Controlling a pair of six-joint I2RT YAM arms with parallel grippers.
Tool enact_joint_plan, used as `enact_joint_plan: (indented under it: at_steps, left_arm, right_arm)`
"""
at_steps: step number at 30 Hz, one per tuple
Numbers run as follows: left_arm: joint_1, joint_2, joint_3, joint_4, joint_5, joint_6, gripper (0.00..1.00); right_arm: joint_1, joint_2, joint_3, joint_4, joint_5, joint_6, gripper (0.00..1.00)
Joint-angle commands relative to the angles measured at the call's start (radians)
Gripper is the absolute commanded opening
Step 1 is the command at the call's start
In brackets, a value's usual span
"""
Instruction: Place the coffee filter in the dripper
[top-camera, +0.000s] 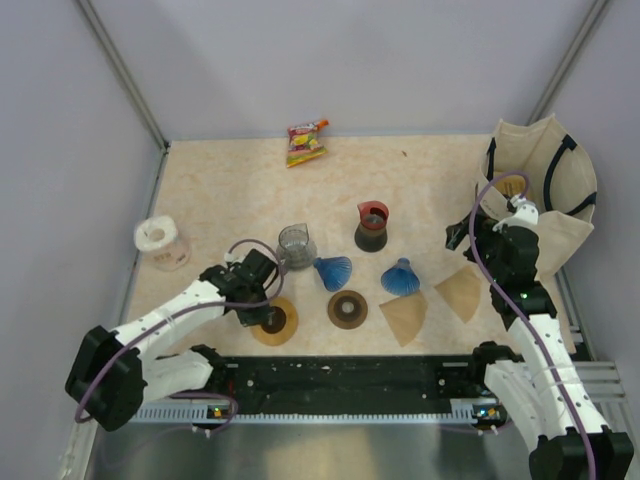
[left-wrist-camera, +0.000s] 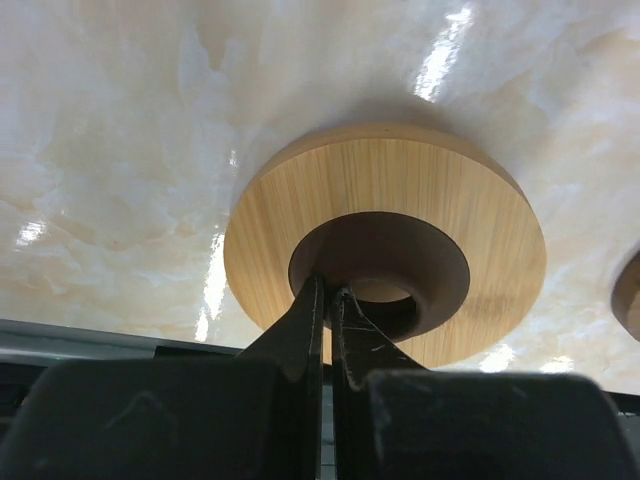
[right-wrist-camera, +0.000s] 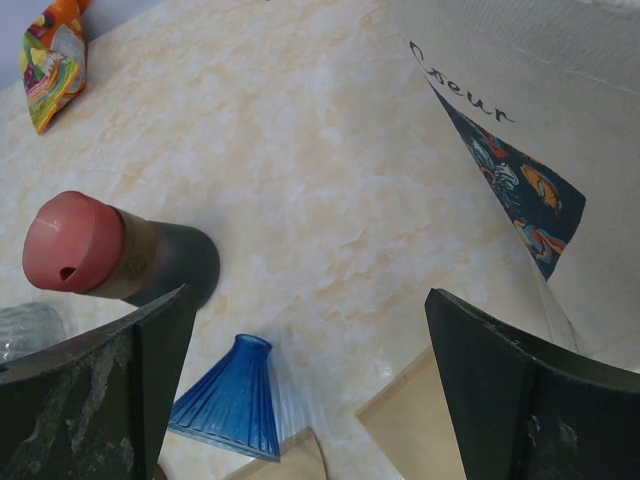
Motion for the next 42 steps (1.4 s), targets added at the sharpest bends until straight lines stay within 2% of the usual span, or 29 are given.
enact_joint_plan:
  at_steps: [1, 5, 8, 12, 15, 18, 20, 23, 27, 29, 32, 35, 39, 42]
  left_arm:
    - [-0.005, -0.109, 0.018, -0.001, -0.04, 0.041, 0.0]
    - [-0.005, -0.232, 0.013, -0.012, -0.017, 0.079, 0.0]
    - [-0.005, -0.344, 0.004, 0.055, 0.091, 0.127, 0.0]
    - [-0.005, -0.5, -0.019, 0.187, 0.268, 0.159, 0.0]
    - [-0.006, -0.566, -0.083, 0.371, 0.415, 0.138, 0.0]
    - [-0.005, -0.527, -0.103, 0.535, 0.483, 0.132, 0.0]
    - [-0.006, -0.439, -0.064, 0.612, 0.501, 0.168, 0.0]
    - [-0.006, -0.347, -0.013, 0.812, 0.55, 0.207, 0.0]
    - [-0.006, -0.232, 0.056, 1.147, 0.74, 0.225, 0.0]
    - [-0.006, -0.176, 0.09, 1.254, 0.853, 0.193, 0.0]
    - [-0.006, -0.102, 0.15, 1.327, 0.953, 0.169, 0.0]
    - [-0.006, -0.077, 0.173, 1.393, 0.997, 0.15, 0.0]
    - [-0.008, -0.071, 0.208, 1.32, 0.986, 0.197, 0.0]
    - [-0.008, -0.069, 0.198, 1.37, 1.03, 0.176, 0.0]
  right_arm:
    - [-0.006, -0.008, -0.005, 0.032, -0.005, -0.003, 0.98]
    - [-0.006, -0.008, -0.006, 0.046, -0.051, -0.005, 0.98]
    - [-0.006, -0.018, -0.01, 0.07, -0.129, -0.006, 0.98]
    - [-0.005, -0.045, -0.02, 0.122, -0.272, -0.006, 0.98]
    - [-0.006, -0.067, -0.045, 0.204, -0.428, -0.014, 0.98]
    - [-0.006, -0.074, -0.062, 0.326, -0.612, -0.005, 0.98]
    - [-0.006, -0.064, -0.065, 0.394, -0.733, 0.026, 0.98]
    - [-0.006, -0.036, -0.065, 0.5, -0.901, 0.102, 0.98]
    - [-0.006, 0.022, -0.08, 0.693, -1.053, 0.233, 0.97]
    - [-0.006, 0.053, -0.082, 0.779, -1.105, 0.285, 0.96]
    - [-0.002, 0.097, -0.086, 0.912, -1.165, 0.362, 0.96]
    - [0.039, 0.136, -0.091, 1.041, -1.173, 0.417, 0.96]
    - [0.16, 0.202, -0.034, 1.014, -1.157, 0.348, 0.94]
    - [0.223, 0.249, -0.023, 1.093, -1.151, 0.337, 0.94]
